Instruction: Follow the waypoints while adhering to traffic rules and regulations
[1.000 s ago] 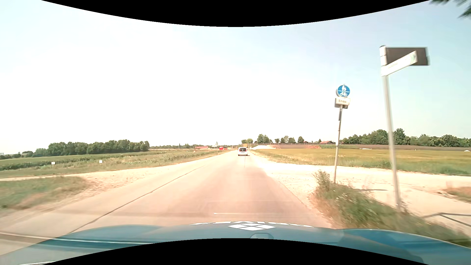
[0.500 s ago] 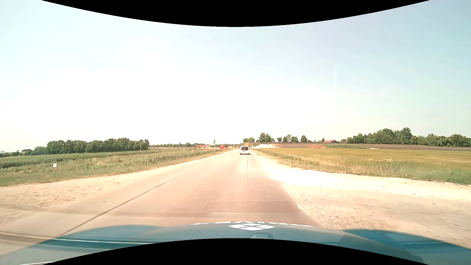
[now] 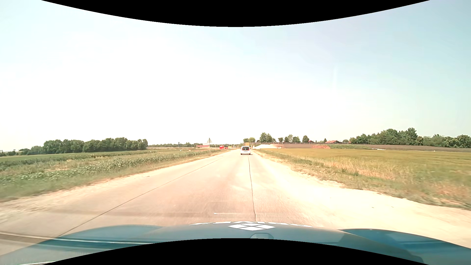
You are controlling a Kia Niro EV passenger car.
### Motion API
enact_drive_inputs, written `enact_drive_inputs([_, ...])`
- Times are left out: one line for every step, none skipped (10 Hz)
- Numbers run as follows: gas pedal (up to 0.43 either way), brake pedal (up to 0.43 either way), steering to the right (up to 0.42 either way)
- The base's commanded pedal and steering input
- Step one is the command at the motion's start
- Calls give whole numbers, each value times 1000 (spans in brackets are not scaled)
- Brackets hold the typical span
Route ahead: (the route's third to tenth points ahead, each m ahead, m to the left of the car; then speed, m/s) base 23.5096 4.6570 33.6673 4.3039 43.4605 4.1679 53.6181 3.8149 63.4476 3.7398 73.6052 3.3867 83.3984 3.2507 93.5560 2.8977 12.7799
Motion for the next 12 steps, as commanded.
enact_drive_inputs([98,0,-1])
enact_drive_inputs([98,0,0])
enact_drive_inputs([98,0,1])
enact_drive_inputs([110,0,1])
enact_drive_inputs([110,0,0])
enact_drive_inputs([110,0,1])
enact_drive_inputs([110,0,1])
enact_drive_inputs([110,0,0])
enact_drive_inputs([110,0,1])
enact_drive_inputs([110,0,1])
enact_drive_inputs([110,0,2])
enact_drive_inputs([110,0,3])
